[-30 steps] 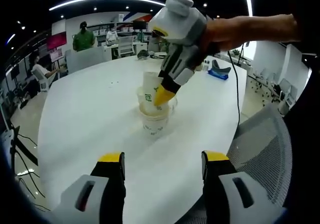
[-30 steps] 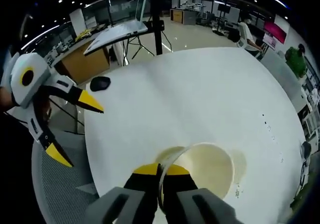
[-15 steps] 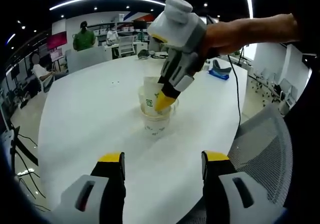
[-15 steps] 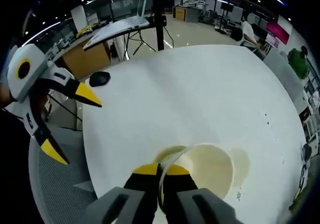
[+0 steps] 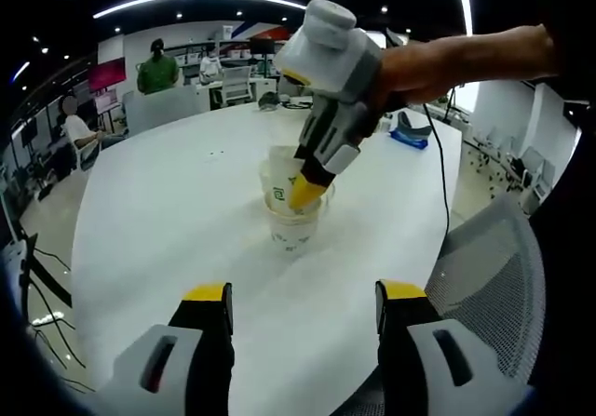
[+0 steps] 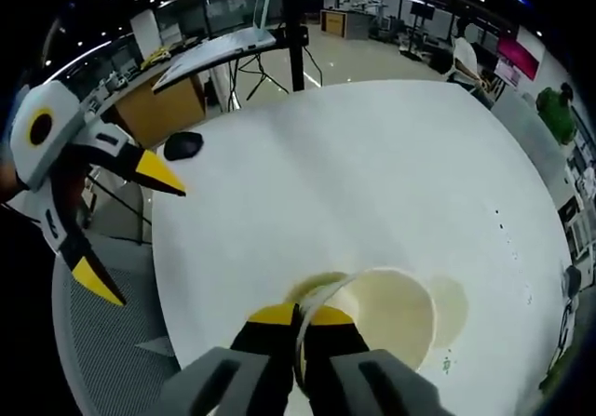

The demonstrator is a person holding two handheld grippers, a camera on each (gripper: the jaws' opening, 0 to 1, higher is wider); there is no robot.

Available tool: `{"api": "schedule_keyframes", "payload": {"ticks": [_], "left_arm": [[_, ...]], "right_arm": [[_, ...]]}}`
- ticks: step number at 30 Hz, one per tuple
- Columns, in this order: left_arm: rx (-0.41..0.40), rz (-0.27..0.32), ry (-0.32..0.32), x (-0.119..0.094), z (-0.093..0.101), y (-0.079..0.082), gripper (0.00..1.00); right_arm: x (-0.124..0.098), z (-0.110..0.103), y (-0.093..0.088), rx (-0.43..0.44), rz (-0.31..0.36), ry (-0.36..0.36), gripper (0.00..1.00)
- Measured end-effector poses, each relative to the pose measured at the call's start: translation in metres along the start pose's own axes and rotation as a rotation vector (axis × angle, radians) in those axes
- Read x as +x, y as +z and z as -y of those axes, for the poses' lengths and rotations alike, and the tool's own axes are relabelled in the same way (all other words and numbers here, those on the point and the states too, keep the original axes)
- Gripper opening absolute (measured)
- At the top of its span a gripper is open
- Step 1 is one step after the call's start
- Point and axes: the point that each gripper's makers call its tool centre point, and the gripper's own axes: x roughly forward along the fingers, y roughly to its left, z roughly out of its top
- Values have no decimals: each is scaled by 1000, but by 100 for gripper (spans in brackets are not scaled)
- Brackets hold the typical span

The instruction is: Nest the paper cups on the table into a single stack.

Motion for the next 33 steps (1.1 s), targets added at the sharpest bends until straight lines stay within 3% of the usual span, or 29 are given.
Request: {"api": "schedule_keyframes", "payload": {"ticks": [33], "left_arm": [[6,3,-5,2,0,0,61]], "right_arm": [[3,8,-4,3,-12,-18,5]]}}
